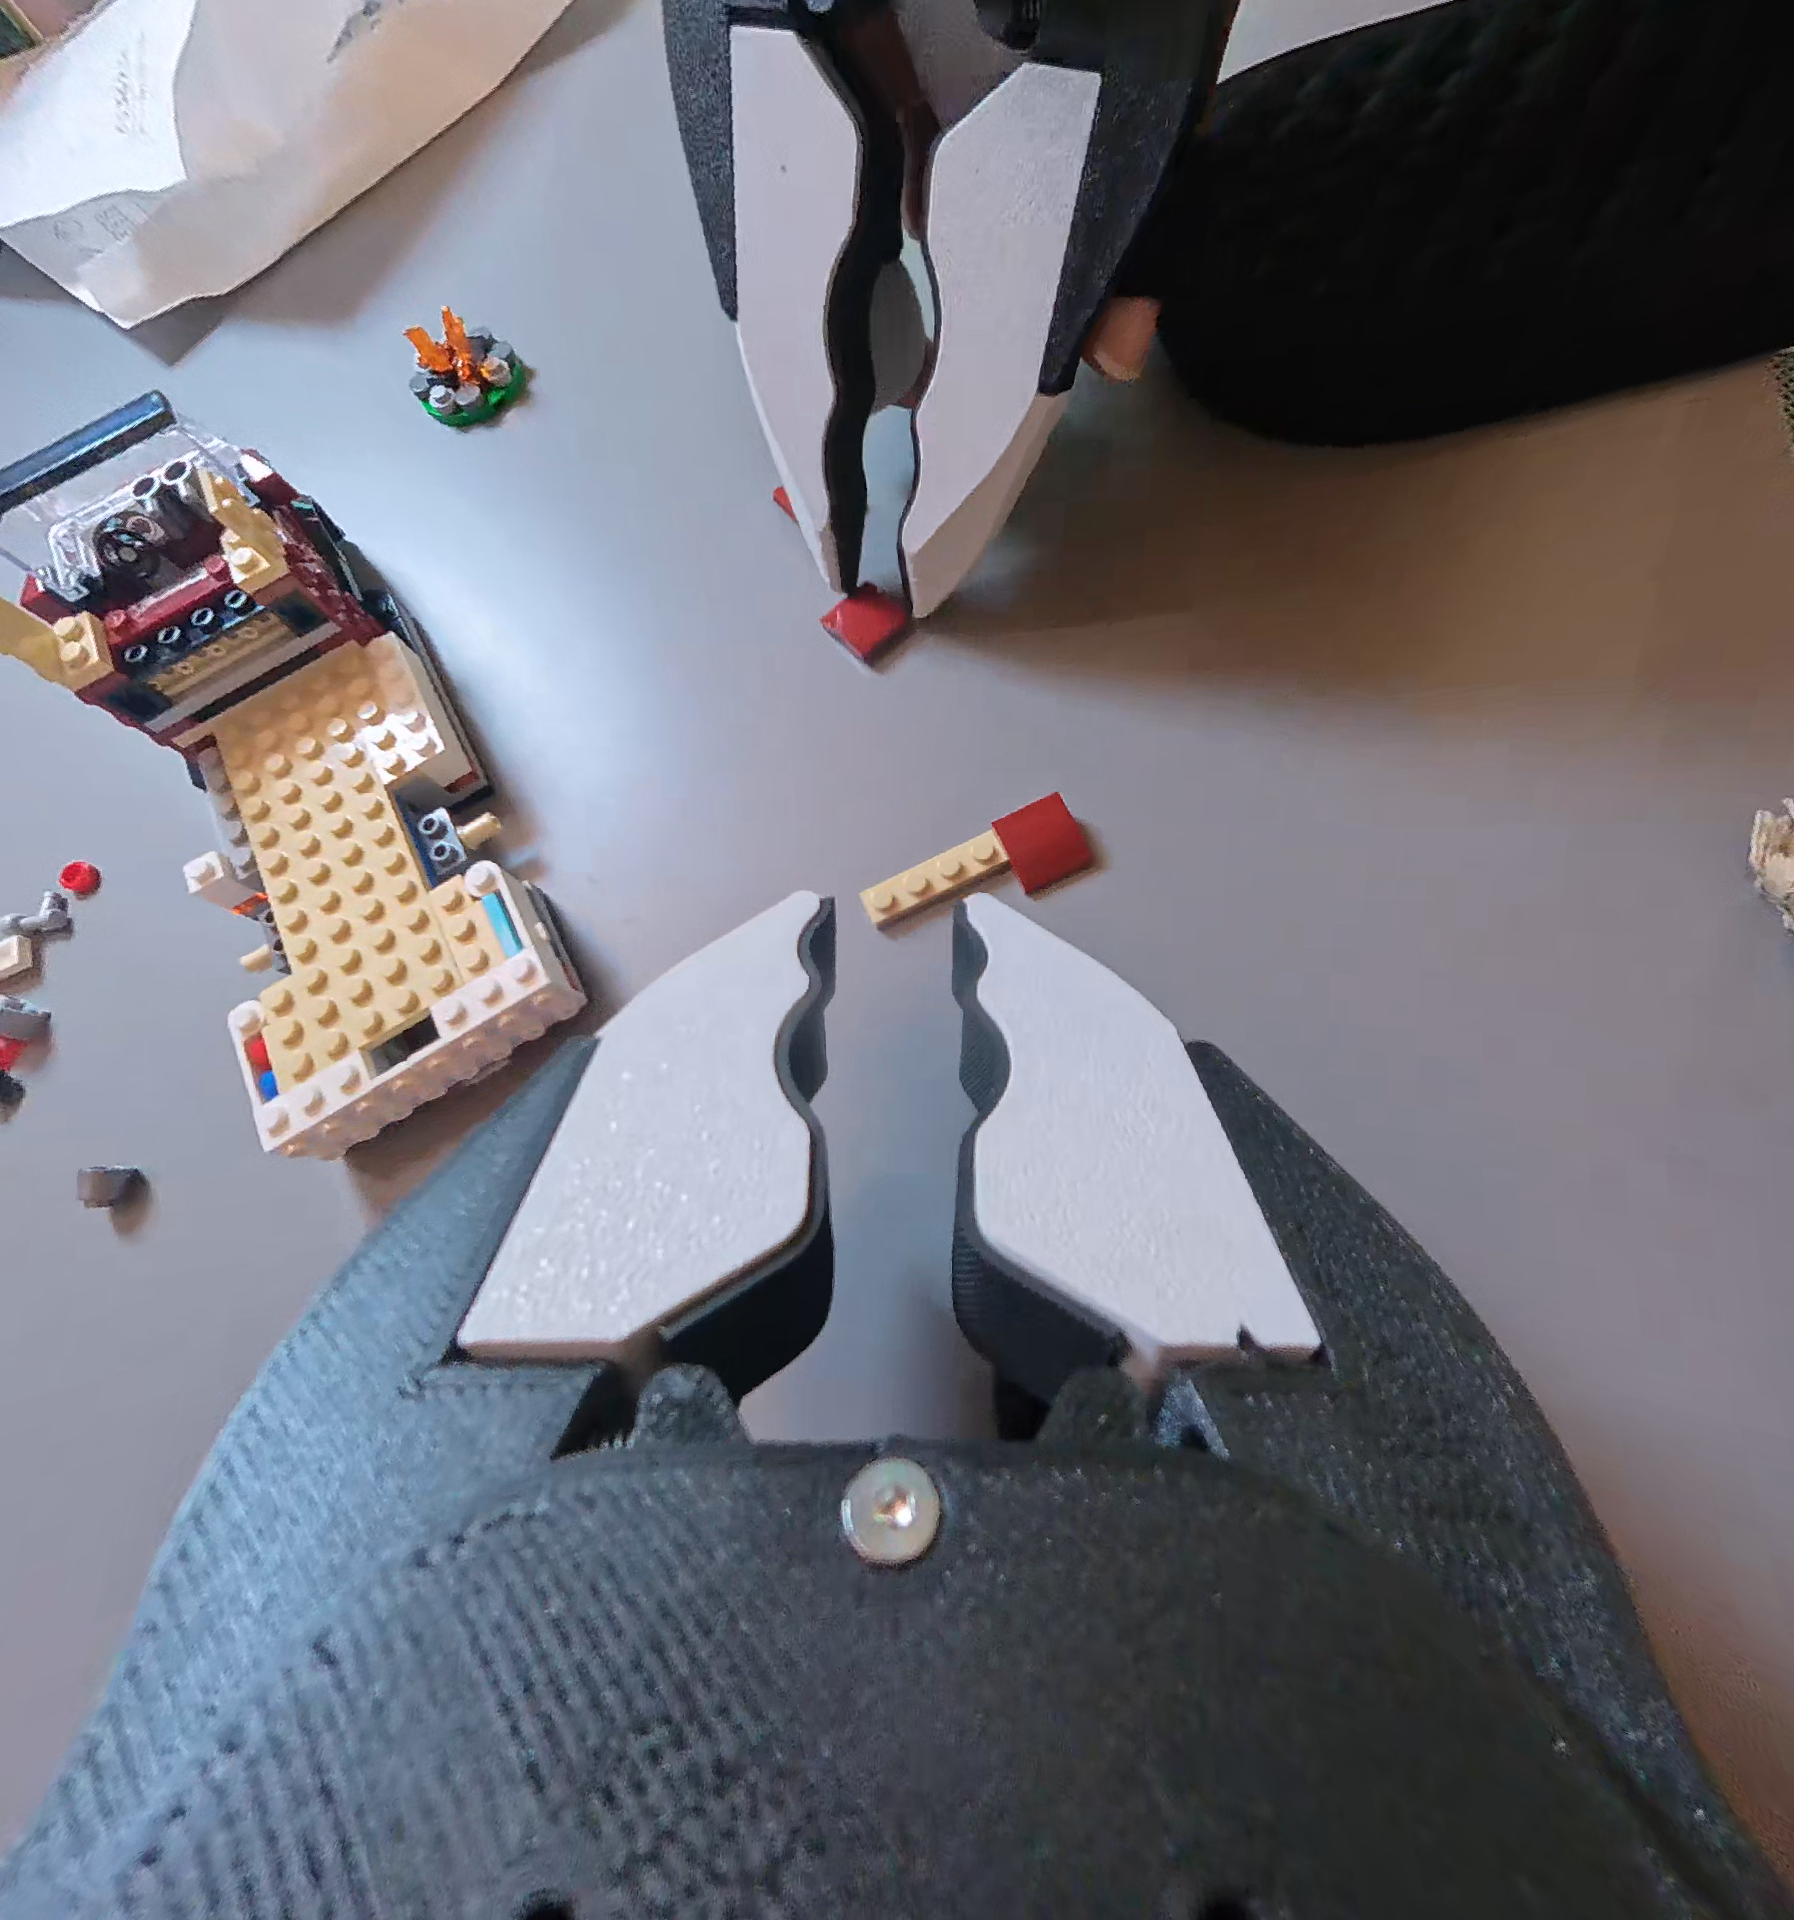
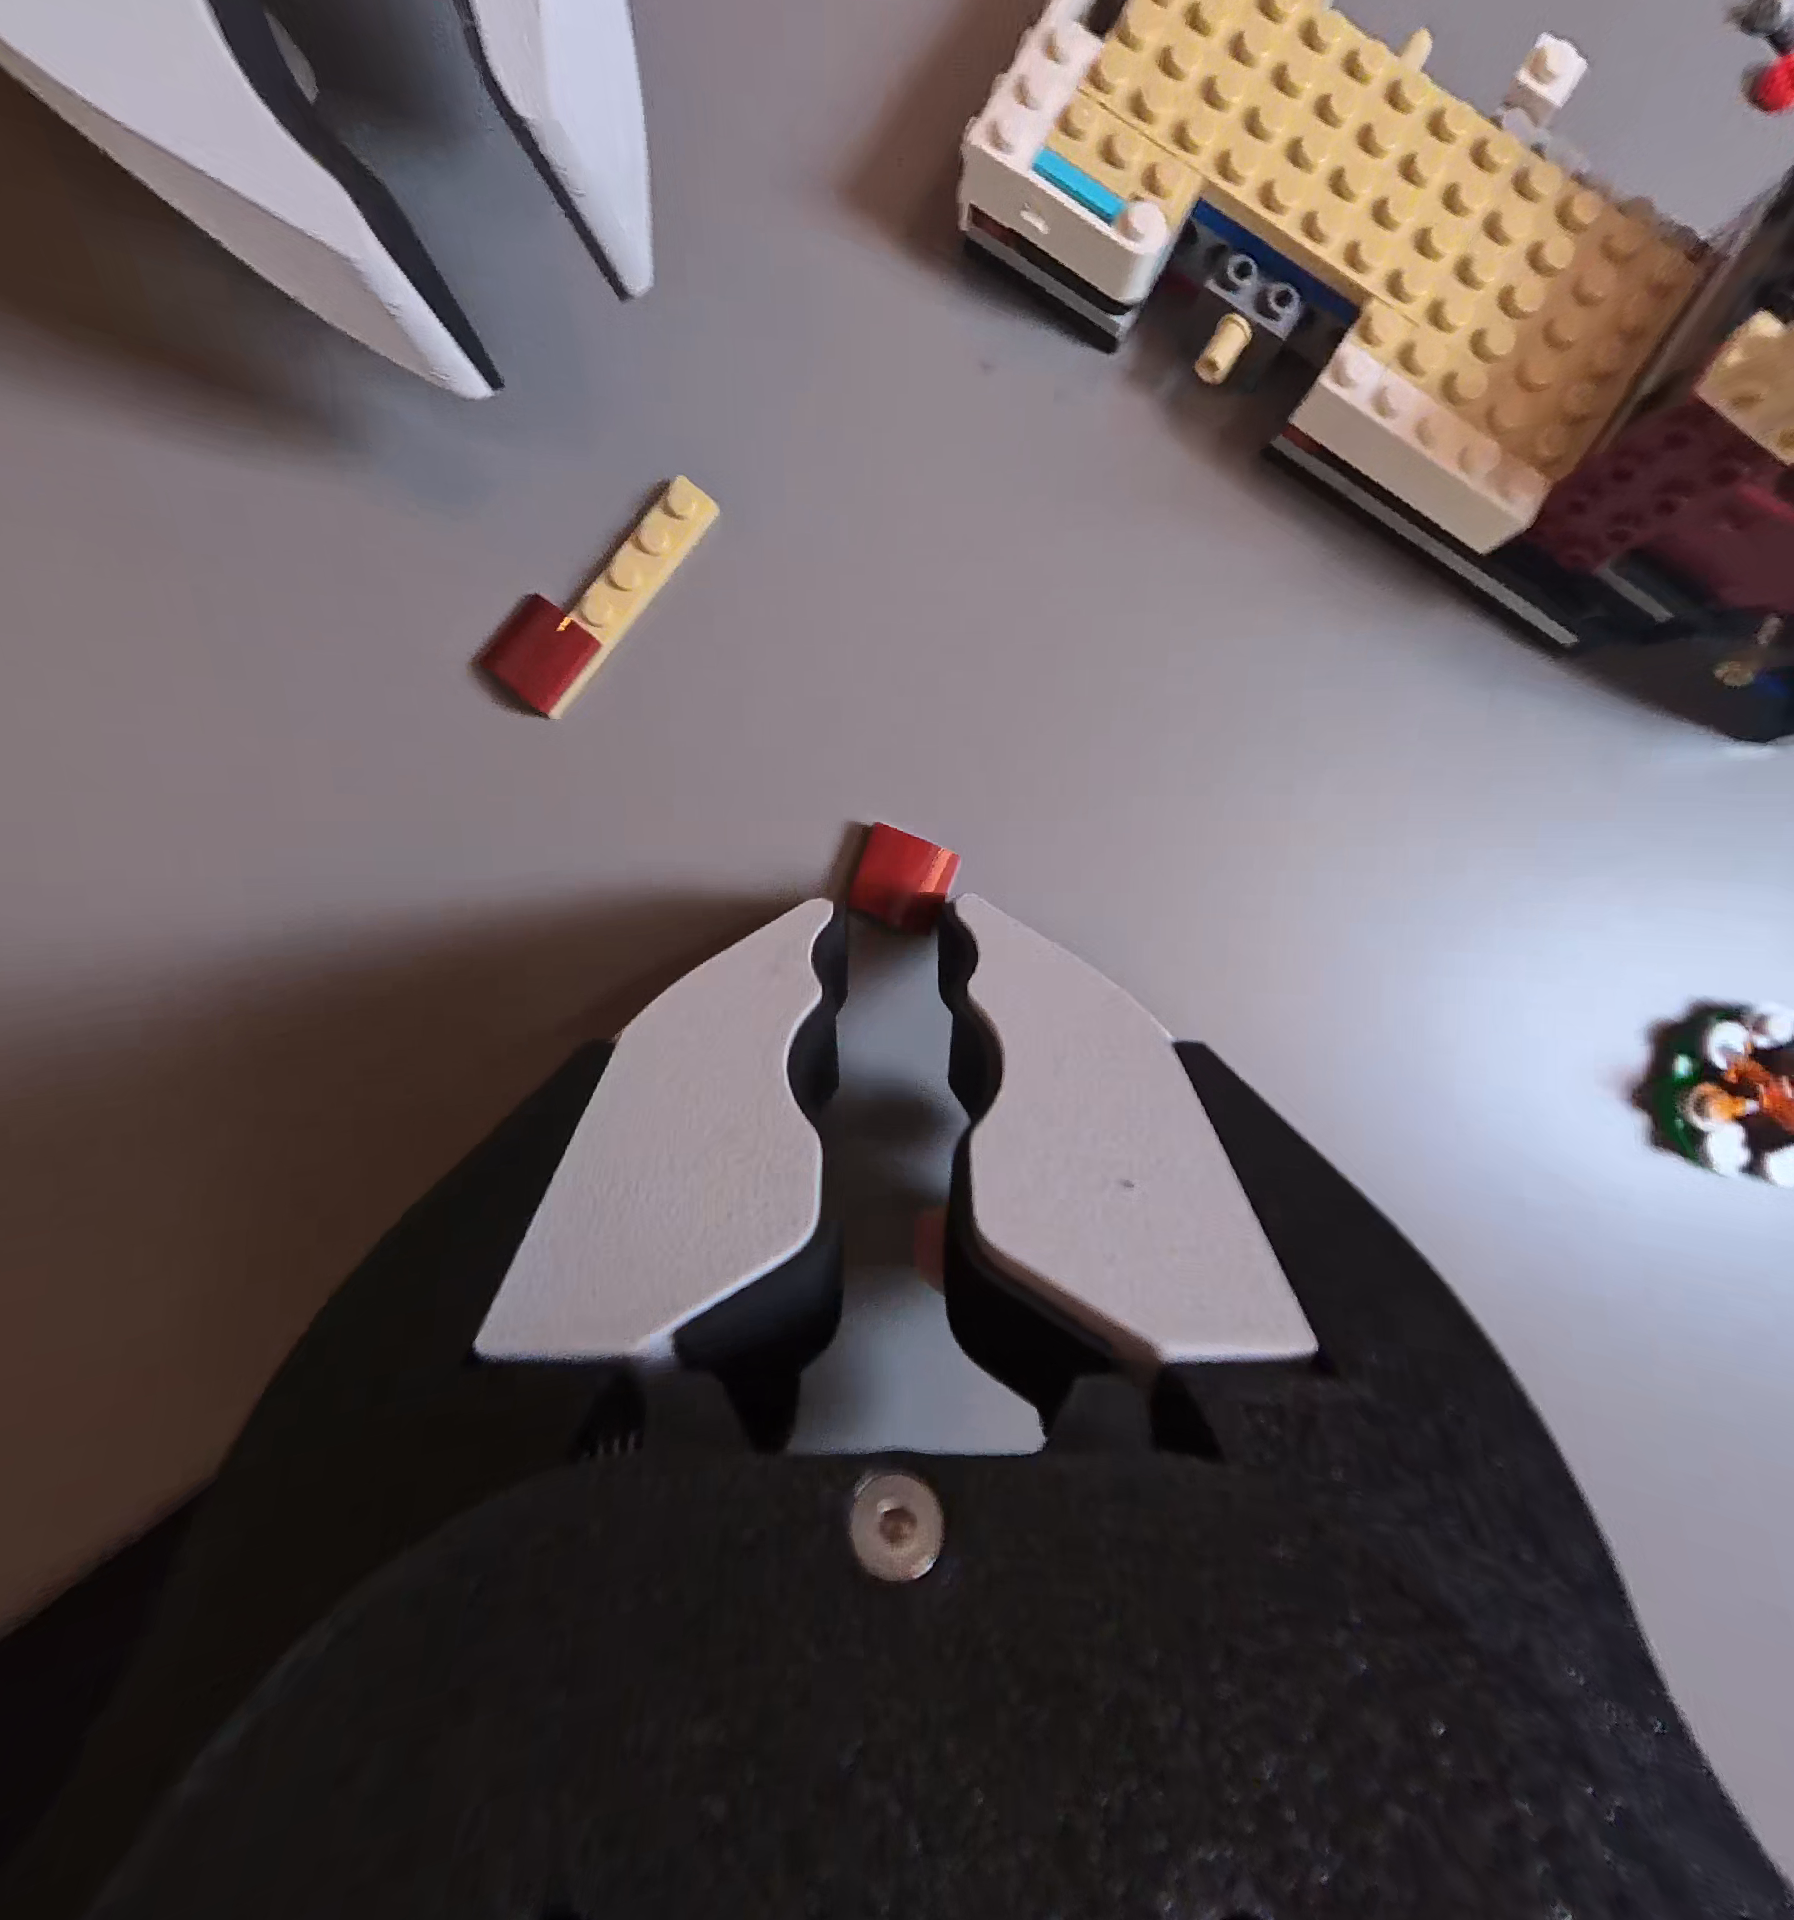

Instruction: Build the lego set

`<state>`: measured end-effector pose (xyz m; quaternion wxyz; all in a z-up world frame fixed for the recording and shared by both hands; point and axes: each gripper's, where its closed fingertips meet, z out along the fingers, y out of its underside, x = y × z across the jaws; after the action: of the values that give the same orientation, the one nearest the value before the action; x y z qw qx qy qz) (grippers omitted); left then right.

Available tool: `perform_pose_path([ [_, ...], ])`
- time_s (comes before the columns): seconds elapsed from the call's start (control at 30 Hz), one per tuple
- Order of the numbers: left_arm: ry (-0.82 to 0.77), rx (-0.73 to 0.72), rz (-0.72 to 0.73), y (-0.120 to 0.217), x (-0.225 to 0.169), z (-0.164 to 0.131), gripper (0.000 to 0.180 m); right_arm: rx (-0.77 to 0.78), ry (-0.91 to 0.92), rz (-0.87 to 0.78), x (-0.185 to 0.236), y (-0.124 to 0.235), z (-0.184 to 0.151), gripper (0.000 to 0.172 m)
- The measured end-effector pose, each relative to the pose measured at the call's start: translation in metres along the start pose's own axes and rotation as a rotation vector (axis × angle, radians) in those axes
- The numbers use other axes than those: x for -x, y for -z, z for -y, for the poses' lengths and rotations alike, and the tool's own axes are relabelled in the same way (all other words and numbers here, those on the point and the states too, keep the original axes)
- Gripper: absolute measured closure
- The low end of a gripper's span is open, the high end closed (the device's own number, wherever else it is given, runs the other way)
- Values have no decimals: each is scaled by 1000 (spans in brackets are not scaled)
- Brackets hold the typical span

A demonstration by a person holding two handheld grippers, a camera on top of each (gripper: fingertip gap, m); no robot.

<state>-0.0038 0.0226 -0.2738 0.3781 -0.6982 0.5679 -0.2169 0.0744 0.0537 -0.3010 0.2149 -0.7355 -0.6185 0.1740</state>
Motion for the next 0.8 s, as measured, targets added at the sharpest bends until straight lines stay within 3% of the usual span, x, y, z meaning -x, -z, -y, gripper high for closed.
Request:
perform_pose_path([
  [0.07, 3, 1, -7, -1, -1, -2, 159, -63, 79, 22, 8, -1, 11, 169],
  [0.2, 66, -7, -62, -4, -7, -4, 158, -192, 100, 87, 27, 2, 41, 172],
  [0.33, 43, 16, -41, -6, -4, -11, 158, -105, 156, -5, 14, -1, 31, 159],
  [0.47, 57, 6, -35, -5, -1, -12, 159, -12, 42, 33, 9, -6, 15, 142],
  [0.8, 76, -34, -34, -3, 1, -11, 161, 17, -62, 15, 4, -16, 23, 154],
])
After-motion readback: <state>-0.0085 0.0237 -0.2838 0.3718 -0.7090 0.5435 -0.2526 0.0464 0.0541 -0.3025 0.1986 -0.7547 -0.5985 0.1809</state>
